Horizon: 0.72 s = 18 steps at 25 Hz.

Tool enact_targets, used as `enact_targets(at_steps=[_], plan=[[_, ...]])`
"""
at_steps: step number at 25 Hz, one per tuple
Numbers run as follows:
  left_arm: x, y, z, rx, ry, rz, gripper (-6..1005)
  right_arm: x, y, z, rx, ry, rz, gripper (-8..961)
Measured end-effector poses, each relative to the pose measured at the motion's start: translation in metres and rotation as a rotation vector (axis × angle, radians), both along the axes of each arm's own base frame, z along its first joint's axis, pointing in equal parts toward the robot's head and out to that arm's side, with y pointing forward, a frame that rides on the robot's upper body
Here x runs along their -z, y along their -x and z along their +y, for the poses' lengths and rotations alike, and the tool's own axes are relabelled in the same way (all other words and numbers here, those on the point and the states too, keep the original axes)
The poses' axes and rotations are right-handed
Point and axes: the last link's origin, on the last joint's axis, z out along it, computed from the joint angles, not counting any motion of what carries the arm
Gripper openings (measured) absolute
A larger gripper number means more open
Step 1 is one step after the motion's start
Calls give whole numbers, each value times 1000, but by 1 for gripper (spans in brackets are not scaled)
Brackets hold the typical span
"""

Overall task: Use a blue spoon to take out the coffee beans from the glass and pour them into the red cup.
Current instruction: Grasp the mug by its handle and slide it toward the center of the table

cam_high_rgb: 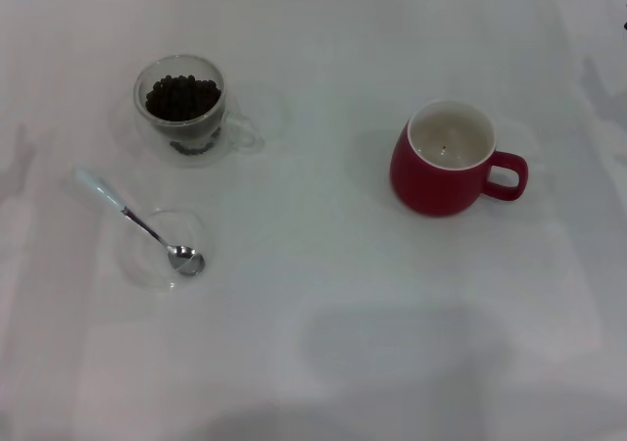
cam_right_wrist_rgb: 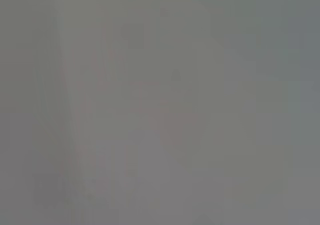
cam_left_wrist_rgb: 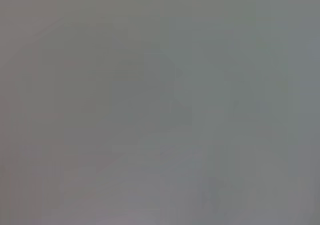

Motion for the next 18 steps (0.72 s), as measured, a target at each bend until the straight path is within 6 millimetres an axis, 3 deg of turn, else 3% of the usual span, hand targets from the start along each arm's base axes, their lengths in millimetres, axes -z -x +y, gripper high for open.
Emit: enact_targets(at_steps=[10, 13, 14, 18], plan=[[-1, 2, -1, -7, 1, 3, 875, 9, 0, -10, -24, 54, 9, 826], [-1, 2, 0, -7, 1, 5, 875, 14, 1, -38, -99, 110, 65, 826], [-2, 2, 0, -6, 0, 6, 875, 14, 1, -38, -99, 110, 65, 826], [-2, 1, 2, 0, 0, 8, 876, 18, -1, -78, -176, 180, 86, 826]])
